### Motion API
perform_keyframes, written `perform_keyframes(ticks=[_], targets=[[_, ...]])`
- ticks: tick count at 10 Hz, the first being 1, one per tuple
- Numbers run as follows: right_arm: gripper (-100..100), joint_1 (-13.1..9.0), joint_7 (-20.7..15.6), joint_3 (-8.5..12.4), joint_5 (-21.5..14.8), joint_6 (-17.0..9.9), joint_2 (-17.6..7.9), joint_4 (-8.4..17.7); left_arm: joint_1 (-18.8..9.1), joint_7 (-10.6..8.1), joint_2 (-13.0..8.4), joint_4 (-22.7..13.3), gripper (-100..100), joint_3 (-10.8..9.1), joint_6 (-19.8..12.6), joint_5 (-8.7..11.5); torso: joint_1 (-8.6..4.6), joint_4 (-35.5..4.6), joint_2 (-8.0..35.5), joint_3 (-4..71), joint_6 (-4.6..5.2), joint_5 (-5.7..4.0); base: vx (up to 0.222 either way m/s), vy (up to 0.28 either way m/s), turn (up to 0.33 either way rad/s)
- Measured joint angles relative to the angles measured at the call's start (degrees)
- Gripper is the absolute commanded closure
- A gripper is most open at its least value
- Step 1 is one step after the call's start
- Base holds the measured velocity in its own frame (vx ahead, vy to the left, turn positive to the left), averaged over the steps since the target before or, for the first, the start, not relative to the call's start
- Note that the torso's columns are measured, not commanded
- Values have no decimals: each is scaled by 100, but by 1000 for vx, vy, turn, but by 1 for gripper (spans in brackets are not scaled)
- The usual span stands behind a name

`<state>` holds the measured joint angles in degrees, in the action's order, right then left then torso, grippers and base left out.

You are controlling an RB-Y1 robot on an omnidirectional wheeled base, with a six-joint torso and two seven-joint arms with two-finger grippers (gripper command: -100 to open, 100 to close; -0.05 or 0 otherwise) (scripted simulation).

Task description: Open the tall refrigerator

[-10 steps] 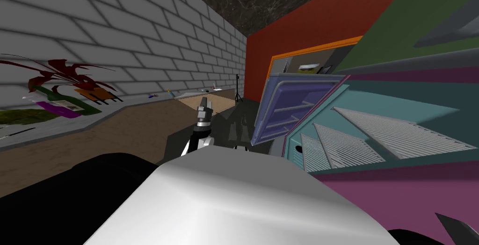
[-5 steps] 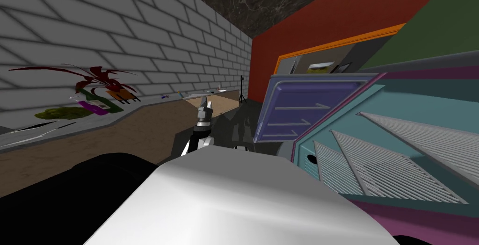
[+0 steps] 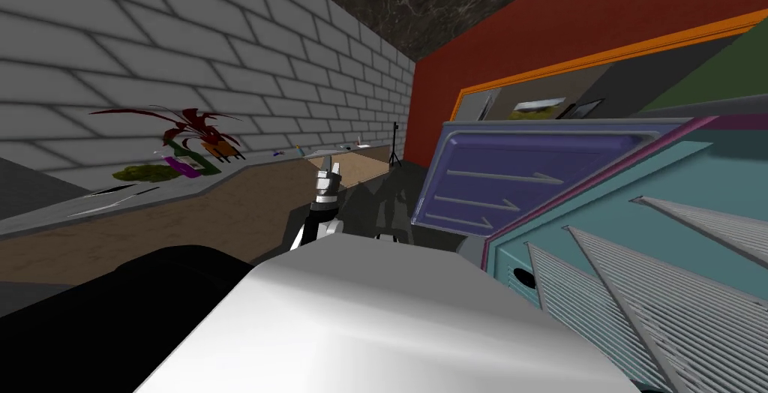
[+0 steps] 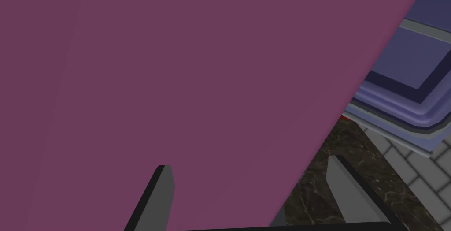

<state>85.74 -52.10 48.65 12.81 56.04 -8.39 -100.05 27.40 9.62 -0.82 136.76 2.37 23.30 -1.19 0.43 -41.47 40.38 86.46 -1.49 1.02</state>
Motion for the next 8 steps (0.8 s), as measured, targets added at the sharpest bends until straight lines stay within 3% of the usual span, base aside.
perform_keyframes(ticks=[8], targets=[[-100,855,-1199,631,141,337,-50,668,0,0,0,0,0,0,0,0,-26,21,-4,10,0,-22,65,47,112]])
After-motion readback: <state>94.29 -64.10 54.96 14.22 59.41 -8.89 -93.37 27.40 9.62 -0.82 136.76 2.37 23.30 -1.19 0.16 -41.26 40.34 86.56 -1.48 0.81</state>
